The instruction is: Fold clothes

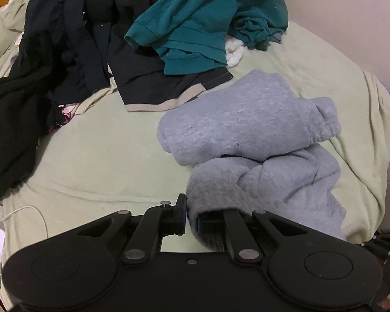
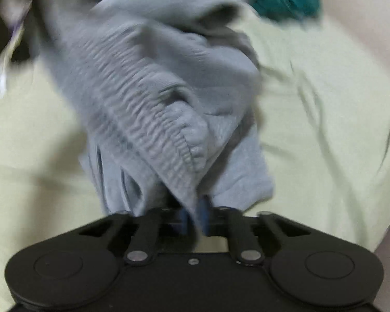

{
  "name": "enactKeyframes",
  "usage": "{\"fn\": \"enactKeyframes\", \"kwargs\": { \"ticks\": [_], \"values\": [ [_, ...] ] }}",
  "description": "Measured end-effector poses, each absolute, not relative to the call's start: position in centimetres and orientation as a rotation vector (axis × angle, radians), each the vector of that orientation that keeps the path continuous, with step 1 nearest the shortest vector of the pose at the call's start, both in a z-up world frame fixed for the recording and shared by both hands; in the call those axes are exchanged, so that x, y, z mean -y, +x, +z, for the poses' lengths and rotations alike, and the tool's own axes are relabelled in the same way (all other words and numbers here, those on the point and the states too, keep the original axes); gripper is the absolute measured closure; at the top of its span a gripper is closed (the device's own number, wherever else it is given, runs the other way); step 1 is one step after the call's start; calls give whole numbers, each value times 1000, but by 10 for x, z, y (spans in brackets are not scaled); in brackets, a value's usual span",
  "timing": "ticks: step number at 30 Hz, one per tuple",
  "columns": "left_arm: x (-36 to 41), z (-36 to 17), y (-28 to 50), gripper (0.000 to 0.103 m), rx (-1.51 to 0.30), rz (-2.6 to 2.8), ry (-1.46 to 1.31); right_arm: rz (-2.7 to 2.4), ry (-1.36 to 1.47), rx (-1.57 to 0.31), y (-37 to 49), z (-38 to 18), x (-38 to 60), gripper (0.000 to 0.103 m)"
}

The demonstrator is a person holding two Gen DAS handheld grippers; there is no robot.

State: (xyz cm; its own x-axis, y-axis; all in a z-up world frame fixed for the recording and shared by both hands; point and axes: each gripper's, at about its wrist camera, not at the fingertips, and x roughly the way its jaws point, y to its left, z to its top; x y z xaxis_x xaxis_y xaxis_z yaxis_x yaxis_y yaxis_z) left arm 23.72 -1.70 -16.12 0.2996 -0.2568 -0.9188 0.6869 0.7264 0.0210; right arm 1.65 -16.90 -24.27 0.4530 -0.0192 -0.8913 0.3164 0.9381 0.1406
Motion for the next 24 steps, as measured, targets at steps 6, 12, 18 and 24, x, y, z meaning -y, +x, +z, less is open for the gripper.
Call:
{"fn": "enactKeyframes", "kwargs": {
  "ticks": [6,12,18,24],
  "values": [
    [1,-167,239,94,-1154,-654,353,-231,487,-964,-5,-191,210,98],
    [0,-177,225,90,-1165,-647,330,-261,652,-894,-2,-160,247,98],
    [-10,-196,213,60,-1200,-538,199,-228,622,-899,18,-141,254,99],
    [-31,-229,205,55,-1309,-388,-7,-160,570,-935,52,-138,273,98]
  ]
}}
